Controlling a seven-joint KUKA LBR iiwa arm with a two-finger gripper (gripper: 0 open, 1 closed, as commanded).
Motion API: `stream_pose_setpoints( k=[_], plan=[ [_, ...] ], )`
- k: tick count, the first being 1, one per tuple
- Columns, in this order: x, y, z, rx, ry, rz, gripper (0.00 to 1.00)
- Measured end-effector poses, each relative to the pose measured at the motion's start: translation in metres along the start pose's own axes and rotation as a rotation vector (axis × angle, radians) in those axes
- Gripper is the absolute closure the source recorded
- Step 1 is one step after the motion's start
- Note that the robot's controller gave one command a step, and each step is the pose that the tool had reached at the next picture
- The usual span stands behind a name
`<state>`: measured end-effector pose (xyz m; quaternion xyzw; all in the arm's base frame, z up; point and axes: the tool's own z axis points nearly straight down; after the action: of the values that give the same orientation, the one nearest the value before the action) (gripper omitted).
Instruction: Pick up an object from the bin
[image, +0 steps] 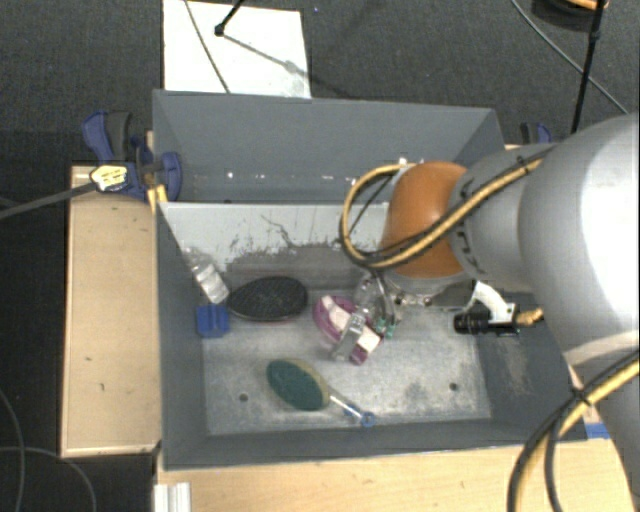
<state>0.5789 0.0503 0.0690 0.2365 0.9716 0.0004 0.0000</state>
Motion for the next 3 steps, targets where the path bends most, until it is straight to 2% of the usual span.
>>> stream_pose_setpoints(
  k=[1, 2, 3],
  plan=[
    [-0.0004, 0.0001, -0.0004, 0.0, -0.001, -0.002, 0.0],
    [-0.0003, -0.0003, 0.0001, 0.001, 0.0, -0.003, 1.0],
    [-0.0008, -0.0006, -0.0007, 0.001, -0.002, -0.004, 1.0]
  ],
)
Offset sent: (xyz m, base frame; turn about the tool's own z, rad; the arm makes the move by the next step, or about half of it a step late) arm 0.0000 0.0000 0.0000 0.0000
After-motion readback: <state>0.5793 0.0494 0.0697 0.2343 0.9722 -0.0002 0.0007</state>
